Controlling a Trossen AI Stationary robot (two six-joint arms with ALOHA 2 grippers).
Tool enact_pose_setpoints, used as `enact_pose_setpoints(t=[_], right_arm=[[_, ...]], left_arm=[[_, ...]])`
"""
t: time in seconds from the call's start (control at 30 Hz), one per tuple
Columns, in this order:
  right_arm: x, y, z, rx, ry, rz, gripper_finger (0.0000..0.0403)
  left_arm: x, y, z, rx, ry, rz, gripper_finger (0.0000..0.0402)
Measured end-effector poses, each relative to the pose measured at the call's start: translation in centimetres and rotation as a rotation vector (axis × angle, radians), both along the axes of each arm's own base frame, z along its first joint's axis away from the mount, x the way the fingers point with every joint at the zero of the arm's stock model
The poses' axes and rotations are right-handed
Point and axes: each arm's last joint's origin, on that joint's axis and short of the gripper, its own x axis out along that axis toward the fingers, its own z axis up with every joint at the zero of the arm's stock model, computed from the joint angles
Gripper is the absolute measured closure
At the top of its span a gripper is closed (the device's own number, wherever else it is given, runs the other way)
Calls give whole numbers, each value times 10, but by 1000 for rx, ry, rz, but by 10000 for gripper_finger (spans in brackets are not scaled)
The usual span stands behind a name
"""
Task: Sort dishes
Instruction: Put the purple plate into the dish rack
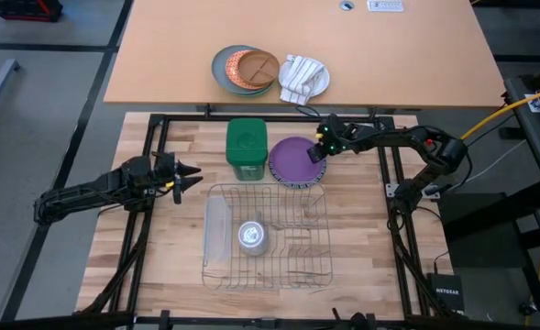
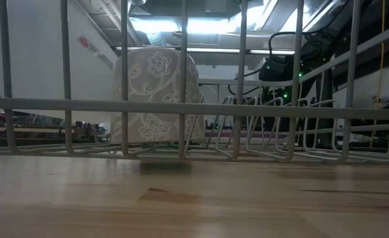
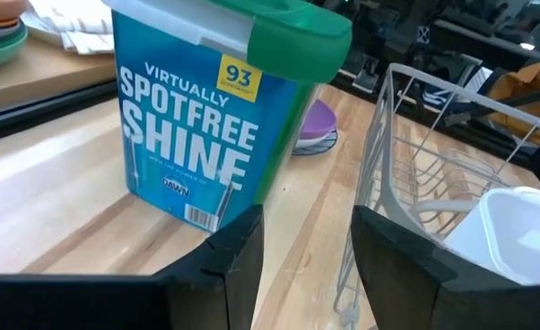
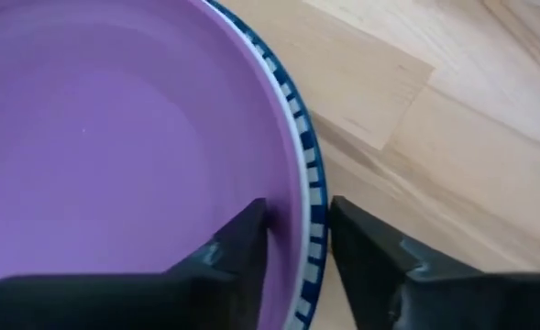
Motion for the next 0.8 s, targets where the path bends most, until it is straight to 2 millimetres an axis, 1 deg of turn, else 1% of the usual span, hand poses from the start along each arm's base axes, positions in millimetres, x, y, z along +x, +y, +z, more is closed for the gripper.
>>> enact_pose_setpoints(t=[0.2, 0.3, 0.43, 0.6, 0.8], right_arm=[[0, -1, 1, -19, -2, -11, 354], [2, -2, 2, -23, -23, -8, 378], [5, -4, 4, -48, -60, -4, 381], [7, -6, 7, -64, -100, -5, 366], [8, -6, 7, -70, -110, -1, 381]], left_arm=[[0, 0, 0, -4, 4, 1, 247], [0, 0, 0, -4, 4, 1, 247], [0, 0, 0, -4, 4, 1, 247], [0, 0, -1, -4, 4, 2, 247], [0, 0, -1, -5, 5, 1, 247]])
